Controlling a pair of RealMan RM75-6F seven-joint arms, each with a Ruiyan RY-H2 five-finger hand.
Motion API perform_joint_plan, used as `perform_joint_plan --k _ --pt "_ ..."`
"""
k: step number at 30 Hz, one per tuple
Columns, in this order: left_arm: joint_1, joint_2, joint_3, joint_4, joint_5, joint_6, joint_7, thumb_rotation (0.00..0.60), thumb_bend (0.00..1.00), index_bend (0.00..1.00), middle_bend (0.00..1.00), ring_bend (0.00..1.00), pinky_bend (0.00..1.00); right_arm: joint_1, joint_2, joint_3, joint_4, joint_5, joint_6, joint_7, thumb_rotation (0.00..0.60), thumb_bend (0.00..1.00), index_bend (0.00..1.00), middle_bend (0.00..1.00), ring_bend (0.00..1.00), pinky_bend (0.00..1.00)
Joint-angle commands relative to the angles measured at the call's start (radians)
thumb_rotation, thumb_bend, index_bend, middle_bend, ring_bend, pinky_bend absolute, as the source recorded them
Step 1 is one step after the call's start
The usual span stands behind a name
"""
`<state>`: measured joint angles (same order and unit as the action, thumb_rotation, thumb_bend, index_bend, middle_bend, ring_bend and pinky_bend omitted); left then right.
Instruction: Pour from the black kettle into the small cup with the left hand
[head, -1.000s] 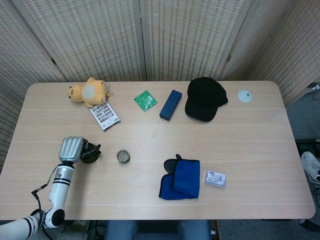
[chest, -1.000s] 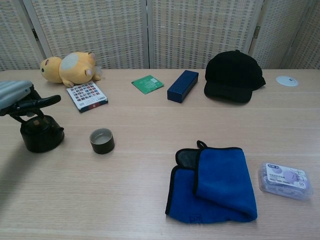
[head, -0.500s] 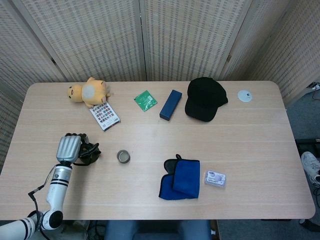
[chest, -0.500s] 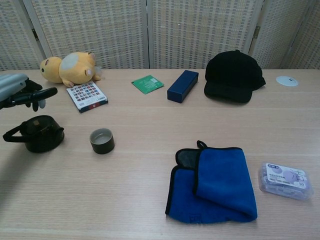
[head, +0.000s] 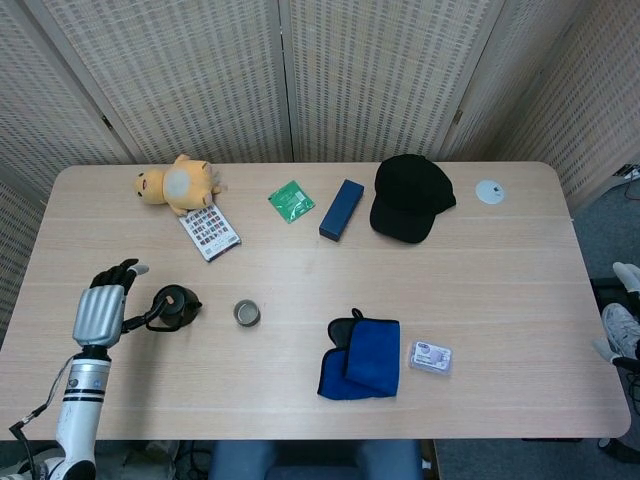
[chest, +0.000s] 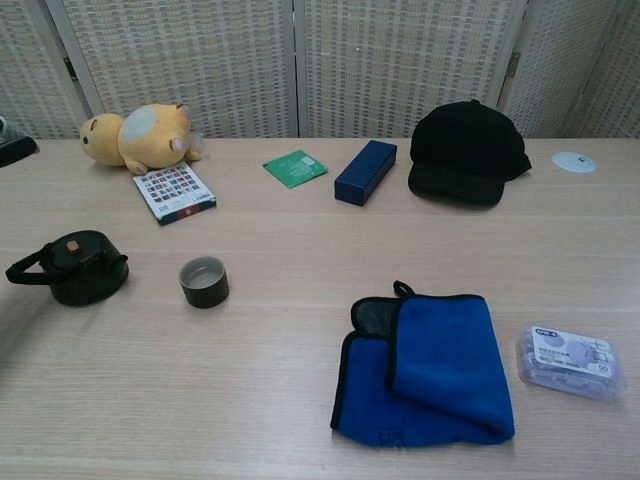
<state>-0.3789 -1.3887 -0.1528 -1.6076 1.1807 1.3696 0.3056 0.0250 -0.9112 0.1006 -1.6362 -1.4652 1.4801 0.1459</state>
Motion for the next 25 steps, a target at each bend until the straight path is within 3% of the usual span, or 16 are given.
perform_joint_plan --k 1,4,8,25 --pt "0.047 0.029 0.033 -0.045 0.049 0.062 0.01 0.049 0.14 0.18 0.09 0.13 0.13 0.015 -0.001 -0.018 0.011 -0.031 -0.025 0.021 0.6 0.12 0.02 0.09 0.0 0.0" --pt "0.074 0.043 0.052 -0.077 0.075 0.098 0.028 0.052 0.14 0.11 0.01 0.06 0.07 0.026 -0.002 -0.032 0.018 -0.055 -0.043 0.026 0.6 0.13 0.02 0.09 0.0 0.0" --pt "0.098 0.062 0.071 -0.12 0.09 0.116 0.054 0.052 0.14 0.07 0.0 0.03 0.03 0.036 -0.008 -0.047 0.025 -0.081 -0.056 0.032 0.6 0.16 0.02 0.09 0.0 0.0" --pt "0.17 0.075 0.133 -0.187 0.196 0.171 0.123 0.086 0.14 0.07 0.0 0.03 0.0 0.029 -0.05 -0.069 0.028 -0.113 -0.017 0.002 0.6 0.19 0.02 0.09 0.0 0.0"
